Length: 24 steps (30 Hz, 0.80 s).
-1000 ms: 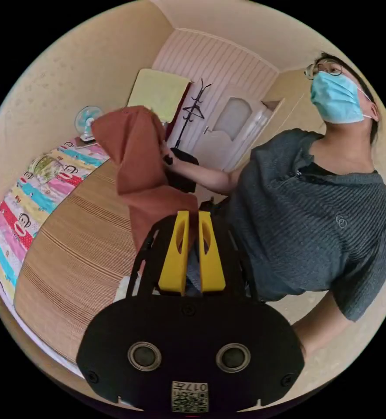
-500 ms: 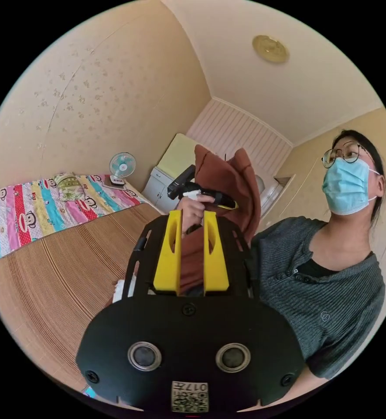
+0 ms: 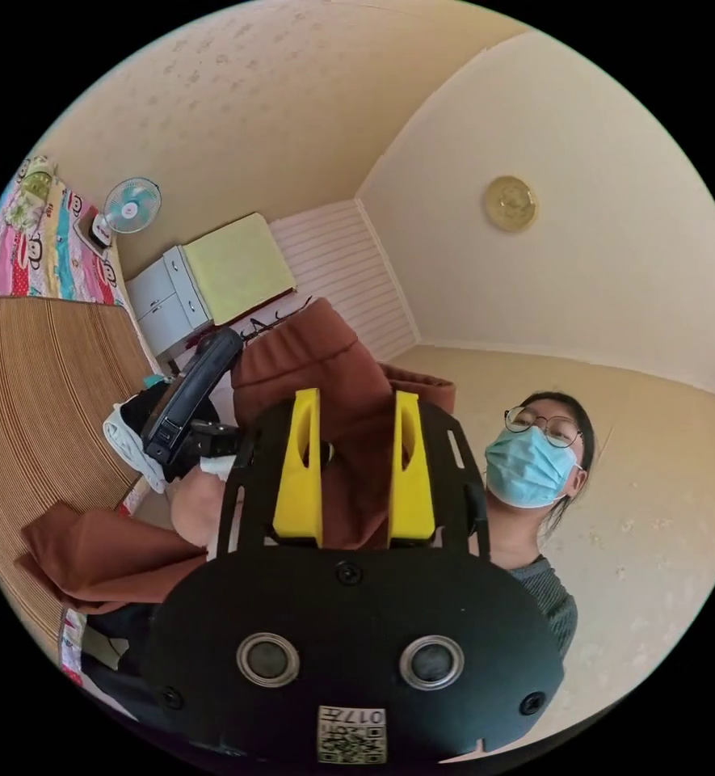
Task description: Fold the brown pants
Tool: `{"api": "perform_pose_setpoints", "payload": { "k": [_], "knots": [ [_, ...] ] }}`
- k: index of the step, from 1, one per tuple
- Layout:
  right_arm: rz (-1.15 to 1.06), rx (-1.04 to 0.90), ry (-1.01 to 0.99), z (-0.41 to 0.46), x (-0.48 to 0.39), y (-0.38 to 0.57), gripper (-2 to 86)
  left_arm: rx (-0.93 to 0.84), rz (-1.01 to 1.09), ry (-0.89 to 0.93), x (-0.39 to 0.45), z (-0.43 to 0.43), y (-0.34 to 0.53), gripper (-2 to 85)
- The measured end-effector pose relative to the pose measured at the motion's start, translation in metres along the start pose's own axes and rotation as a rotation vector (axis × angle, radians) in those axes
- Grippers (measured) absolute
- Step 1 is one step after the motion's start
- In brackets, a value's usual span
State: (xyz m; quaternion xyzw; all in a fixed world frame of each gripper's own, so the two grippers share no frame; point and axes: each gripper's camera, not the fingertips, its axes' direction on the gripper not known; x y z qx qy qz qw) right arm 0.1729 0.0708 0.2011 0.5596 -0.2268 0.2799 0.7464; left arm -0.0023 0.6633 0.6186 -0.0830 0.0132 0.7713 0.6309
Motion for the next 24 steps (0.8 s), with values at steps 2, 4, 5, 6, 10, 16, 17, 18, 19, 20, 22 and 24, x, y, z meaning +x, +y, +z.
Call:
{"api": "perform_pose_setpoints", "payload": {
  "k": [2, 4, 5, 6, 10, 16, 17, 18, 19, 20, 22, 24],
  "knots": [
    [0.069, -0.004, 0.051, -0.001, 0.015, 0.011, 6.4, -0.013, 0.008, 0.068, -0.001, 0.002, 0.0, 7.2],
    [0.192, -0.015, 0.13, -0.004, 0.033, 0.02, 5.2, 0.015, 0.039, 0.112, 0.001, -0.002, 0.004, 4.9],
    [0.303, -0.014, 0.228, -0.009, 0.045, 0.028, 5.7, 0.03, 0.05, 0.127, 0.002, -0.004, 0.005, 4.4],
    [0.424, -0.003, 0.377, -0.016, 0.053, 0.035, 6.7, 0.067, 0.078, 0.17, 0.004, -0.008, 0.008, 3.6],
    [0.672, 0.143, 1.051, -0.046, 0.031, 0.05, 10.3, 0.22, 0.252, 0.277, 0.029, -0.03, 0.017, -0.5],
    [0.653, 0.026, 1.925, 0.026, 0.041, 0.06, 11.4, 0.3, 0.329, -0.126, 0.062, -0.052, 0.02, -1.0],
    [0.593, -0.008, 1.975, 0.047, 0.056, 0.069, 11.8, 0.314, 0.331, -0.133, 0.062, -0.053, 0.019, -1.0],
    [0.56, -0.034, 2.01, 0.064, 0.073, 0.083, 12.2, 0.34, 0.326, -0.132, 0.062, -0.054, 0.016, -1.0],
    [0.552, -0.044, 2.034, 0.071, 0.082, 0.09, 12.6, 0.358, 0.315, -0.121, 0.061, -0.055, 0.011, -1.0],
    [0.535, -0.063, 2.088, 0.084, 0.099, 0.109, 13.4, 0.365, 0.309, -0.113, 0.061, -0.055, 0.008, -1.0],
    [0.53, -0.099, 2.118, 0.096, 0.126, 0.137, 15.7, 0.37, 0.305, -0.079, 0.065, -0.052, -0.007, -1.0],
    [0.527, -0.168, 2.097, 0.102, 0.162, 0.175, 20.9, 0.359, 0.33, -0.071, 0.074, -0.047, -0.019, -1.0]
  ]
}}
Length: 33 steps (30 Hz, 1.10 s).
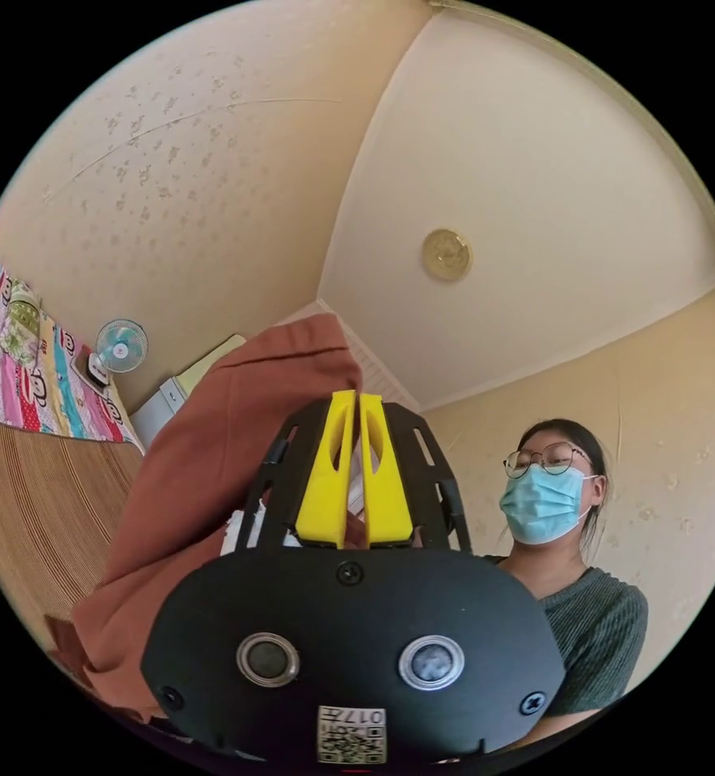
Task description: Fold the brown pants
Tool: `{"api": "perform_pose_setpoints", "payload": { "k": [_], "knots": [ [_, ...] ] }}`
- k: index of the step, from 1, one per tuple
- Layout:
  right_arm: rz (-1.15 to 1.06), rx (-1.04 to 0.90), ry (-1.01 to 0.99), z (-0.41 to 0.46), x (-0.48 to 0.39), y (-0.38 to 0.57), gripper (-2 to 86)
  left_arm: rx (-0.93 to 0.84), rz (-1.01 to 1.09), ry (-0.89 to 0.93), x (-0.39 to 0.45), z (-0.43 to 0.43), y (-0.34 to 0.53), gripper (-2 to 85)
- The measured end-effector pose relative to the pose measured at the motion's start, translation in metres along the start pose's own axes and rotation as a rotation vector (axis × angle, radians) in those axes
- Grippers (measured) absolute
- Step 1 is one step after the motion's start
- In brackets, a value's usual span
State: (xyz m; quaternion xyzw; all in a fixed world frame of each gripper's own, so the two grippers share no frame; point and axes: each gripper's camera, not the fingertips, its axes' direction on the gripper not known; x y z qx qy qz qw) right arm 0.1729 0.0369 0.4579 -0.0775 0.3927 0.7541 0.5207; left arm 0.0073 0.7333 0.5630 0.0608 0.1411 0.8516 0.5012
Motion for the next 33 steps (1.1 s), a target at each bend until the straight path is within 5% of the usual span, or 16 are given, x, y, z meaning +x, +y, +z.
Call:
{"api": "perform_pose_setpoints", "payload": {
  "k": [5, 12, 18, 26, 33],
  "knots": [
    [-0.043, -0.051, 0.004, 0.078, -0.035, 0.01, 26.5, -0.04, 0.098, 0.009, 0.032, 0.027, -0.029, -1.0],
    [-0.004, 0.046, 0.535, 0.105, -0.073, -0.017, 17.9, -0.082, 0.244, -0.047, 0.08, 0.047, -0.056, -1.0],
    [-0.119, 0.214, 0.466, 0.05, -0.068, -0.07, 7.5, 0.028, 0.316, -0.174, 0.108, -0.001, -0.083, -1.0],
    [-0.468, 0.09, 0.38, 0.049, -0.135, -0.182, 7.3, 0.191, 0.539, -0.295, 0.176, -0.046, -0.117, -1.0],
    [-0.441, -0.006, 0.229, 0.027, -0.131, -0.279, 8.7, 0.273, 0.668, -0.432, 0.229, -0.056, -0.188, -1.0]
  ]
}}
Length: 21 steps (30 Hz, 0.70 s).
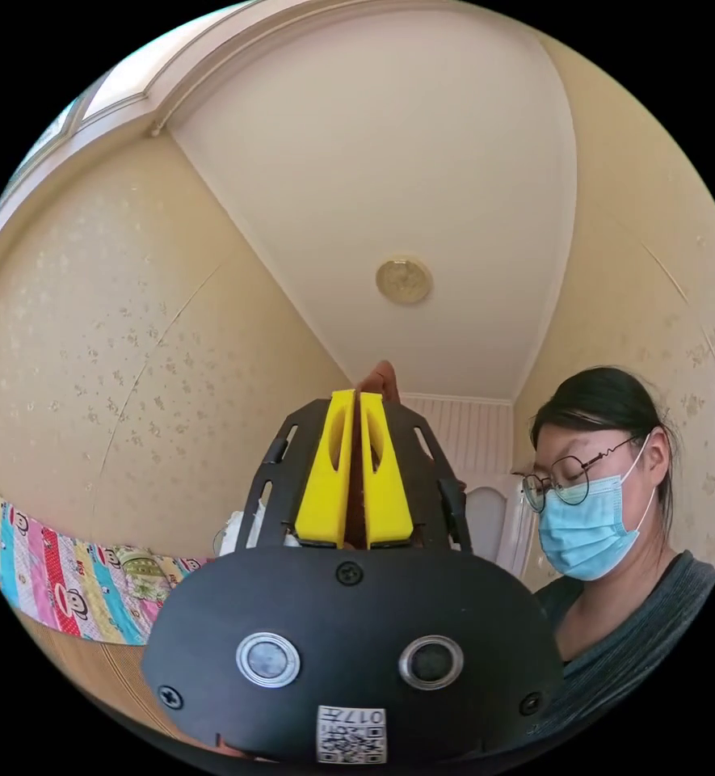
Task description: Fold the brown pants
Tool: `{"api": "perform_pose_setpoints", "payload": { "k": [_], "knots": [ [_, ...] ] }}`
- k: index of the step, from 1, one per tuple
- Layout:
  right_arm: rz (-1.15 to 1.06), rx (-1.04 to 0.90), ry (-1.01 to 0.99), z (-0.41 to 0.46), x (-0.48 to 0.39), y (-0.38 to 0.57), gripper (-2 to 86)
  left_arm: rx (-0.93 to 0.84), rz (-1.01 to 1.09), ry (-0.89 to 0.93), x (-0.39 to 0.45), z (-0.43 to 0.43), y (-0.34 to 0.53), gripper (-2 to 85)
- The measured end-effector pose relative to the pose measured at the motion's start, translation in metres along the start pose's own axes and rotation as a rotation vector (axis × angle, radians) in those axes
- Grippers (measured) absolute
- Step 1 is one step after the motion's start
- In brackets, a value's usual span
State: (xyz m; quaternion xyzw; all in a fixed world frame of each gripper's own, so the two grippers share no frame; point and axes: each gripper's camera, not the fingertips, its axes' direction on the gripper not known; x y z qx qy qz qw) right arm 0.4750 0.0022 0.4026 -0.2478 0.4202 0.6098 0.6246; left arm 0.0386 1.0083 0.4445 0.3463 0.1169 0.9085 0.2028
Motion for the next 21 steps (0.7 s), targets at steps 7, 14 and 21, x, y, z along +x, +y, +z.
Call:
{"api": "perform_pose_setpoints", "payload": {
  "k": [7, 14, 21],
  "knots": [
    [0.209, -0.222, 0.026, 0.083, 0.189, 0.007, 6.5, -0.039, -0.101, -0.265, -0.152, 0.041, 0.009, -1.0],
    [0.63, -0.324, 0.358, 0.211, 0.558, 0.074, 5.0, -0.334, -0.301, -0.543, -0.501, 0.138, 0.036, -0.3],
    [0.733, -0.693, 0.239, 0.267, 0.617, 0.315, 4.0, -0.797, -0.494, -0.759, -0.63, 0.027, 0.196, 3.6]
  ]
}}
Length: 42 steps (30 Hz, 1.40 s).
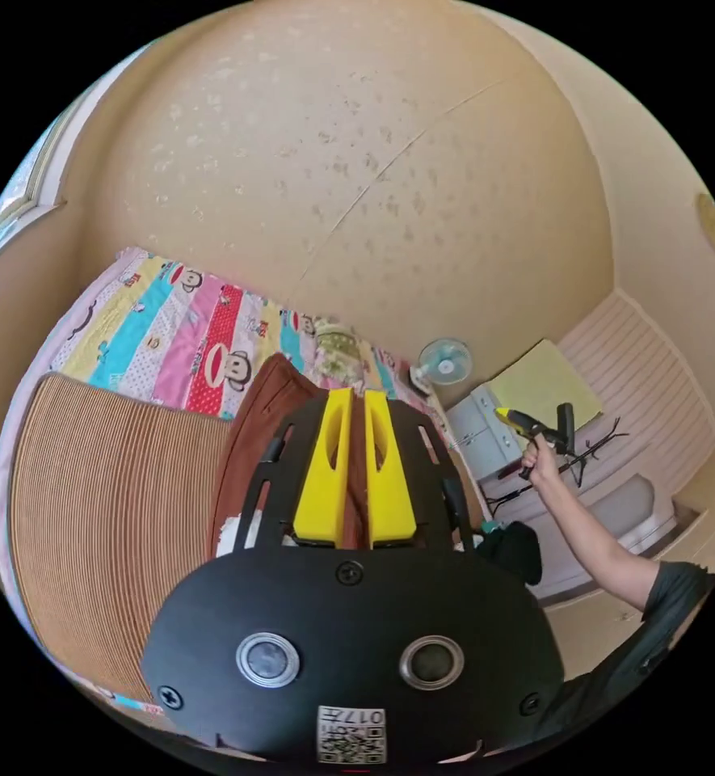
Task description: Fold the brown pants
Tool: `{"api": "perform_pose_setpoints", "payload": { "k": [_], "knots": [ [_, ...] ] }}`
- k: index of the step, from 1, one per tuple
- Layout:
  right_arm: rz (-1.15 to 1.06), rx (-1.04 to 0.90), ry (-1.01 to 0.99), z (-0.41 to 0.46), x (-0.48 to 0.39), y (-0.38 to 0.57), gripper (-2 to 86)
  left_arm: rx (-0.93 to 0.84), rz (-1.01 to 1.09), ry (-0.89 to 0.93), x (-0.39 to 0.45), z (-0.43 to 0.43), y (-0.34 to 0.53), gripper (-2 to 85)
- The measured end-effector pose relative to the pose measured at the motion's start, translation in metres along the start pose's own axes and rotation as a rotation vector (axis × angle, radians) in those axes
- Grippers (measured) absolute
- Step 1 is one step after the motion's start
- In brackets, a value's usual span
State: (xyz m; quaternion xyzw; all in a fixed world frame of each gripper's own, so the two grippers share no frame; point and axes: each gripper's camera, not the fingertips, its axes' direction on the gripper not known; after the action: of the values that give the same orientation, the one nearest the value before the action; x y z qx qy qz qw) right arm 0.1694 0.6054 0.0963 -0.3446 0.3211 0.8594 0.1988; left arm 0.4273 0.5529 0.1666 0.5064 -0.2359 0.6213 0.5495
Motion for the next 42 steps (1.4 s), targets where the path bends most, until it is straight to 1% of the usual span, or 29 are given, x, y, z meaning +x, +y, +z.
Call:
{"api": "perform_pose_setpoints", "payload": {
  "k": [1, 2, 3, 4, 6, 7, 9, 12, 13, 17, 19, 21, 23, 25, 26, 27, 28, 29, 30, 32, 34, 35, 36, 37, 38, 39, 42],
  "knots": [
    [-0.006, -0.064, -0.007, 0.022, 0.01, 0.014, 4.1, -0.118, -0.044, -0.037, -0.037, 0.019, 0.038, 4.1],
    [-0.011, -0.191, -0.039, 0.063, 0.028, 0.044, 4.2, -0.176, -0.075, -0.047, -0.056, 0.027, 0.058, 4.3],
    [0.006, -0.304, -0.084, 0.1, 0.044, 0.076, 4.4, -0.274, -0.157, -0.078, -0.096, 0.038, 0.097, 4.8],
    [0.019, -0.36, -0.108, 0.117, 0.05, 0.091, 4.7, -0.337, -0.248, -0.123, -0.133, 0.04, 0.137, 5.2],
    [0.066, -0.541, -0.194, 0.17, 0.065, 0.148, 5.8, -0.381, -0.369, -0.175, -0.182, 0.031, 0.185, 6.0],
    [0.074, -0.573, -0.221, 0.18, 0.066, 0.159, 6.1, -0.398, -0.439, -0.227, -0.21, 0.02, 0.208, 6.9],
    [0.101, -0.663, -0.373, 0.211, 0.059, 0.191, 7.0, -0.386, -0.538, -0.307, -0.245, -0.004, 0.234, 7.7],
    [0.156, -0.741, -0.542, 0.25, 0.039, 0.209, 8.2, -0.372, -0.663, -0.368, -0.29, -0.035, 0.26, 7.9],
    [0.158, -0.758, -0.563, 0.258, 0.034, 0.211, 8.6, -0.385, -0.709, -0.387, -0.306, -0.044, 0.268, 7.9],
    [0.208, -0.837, -0.714, 0.305, -0.004, 0.204, 12.0, -0.385, -0.795, -0.314, -0.34, -0.065, 0.279, 7.6],
    [0.217, -0.867, -0.738, 0.323, -0.017, 0.195, 12.5, -0.37, -0.797, -0.269, -0.353, -0.08, 0.272, 7.3],
    [0.194, -0.95, -0.656, 0.349, -0.029, 0.186, 12.8, -0.36, -0.797, -0.224, -0.363, -0.091, 0.264, 7.0],
    [0.212, -1.011, -0.628, 0.367, -0.03, 0.183, 12.1, -0.336, -0.8, -0.188, -0.373, -0.107, 0.255, 6.6],
    [0.265, -0.999, -0.74, 0.371, -0.026, 0.176, 8.1, -0.286, -0.807, -0.092, -0.391, -0.129, 0.243, 6.4],
    [0.292, -0.954, -0.86, 0.366, -0.024, 0.169, 5.5, -0.274, -0.811, -0.053, -0.396, -0.134, 0.239, 6.4],
    [0.315, -0.879, -1.038, 0.355, -0.021, 0.159, 3.9, -0.249, -0.818, 0.038, -0.406, -0.145, 0.232, 6.4],
    [0.328, -0.833, -1.143, 0.347, -0.018, 0.153, 3.5, -0.23, -0.821, 0.109, -0.415, -0.157, 0.224, 6.4],
    [0.343, -0.709, -1.387, 0.328, -0.01, 0.142, 3.0, -0.225, -0.82, 0.13, -0.418, -0.163, 0.219, 6.4],
    [0.342, -0.546, -1.626, 0.301, 0.004, 0.132, 2.7, -0.22, -0.811, 0.16, -0.423, -0.175, 0.209, 6.4],
    [0.298, -0.406, -1.781, 0.262, 0.027, 0.122, 2.6, -0.206, -0.787, 0.21, -0.428, -0.192, 0.194, 6.4],
    [0.208, -0.462, -1.649, 0.231, 0.05, 0.119, 2.5, -0.2, -0.77, 0.278, -0.432, -0.205, 0.18, 6.2],
    [0.152, -0.591, -1.417, 0.221, 0.064, 0.125, 2.5, -0.198, -0.753, 0.298, -0.433, -0.207, 0.176, 6.2],
    [0.147, -0.727, -1.125, 0.218, 0.082, 0.135, 2.5, -0.213, -0.729, 0.305, -0.436, -0.209, 0.172, 6.2],
    [0.154, -0.776, -0.998, 0.218, 0.09, 0.141, 2.5, -0.248, -0.722, 0.269, -0.441, -0.21, 0.17, 6.5],
    [0.191, -0.832, -0.814, 0.216, 0.108, 0.152, 2.5, -0.26, -0.718, 0.246, -0.443, -0.21, 0.171, 6.7],
    [0.228, -0.856, -0.73, 0.214, 0.12, 0.159, 2.5, -0.277, -0.706, 0.206, -0.448, -0.209, 0.173, 7.2],
    [0.262, -0.847, -0.625, 0.211, 0.13, 0.168, 2.5, -0.356, -0.692, 0.139, -0.466, -0.198, 0.181, 10.0]
  ]
}}
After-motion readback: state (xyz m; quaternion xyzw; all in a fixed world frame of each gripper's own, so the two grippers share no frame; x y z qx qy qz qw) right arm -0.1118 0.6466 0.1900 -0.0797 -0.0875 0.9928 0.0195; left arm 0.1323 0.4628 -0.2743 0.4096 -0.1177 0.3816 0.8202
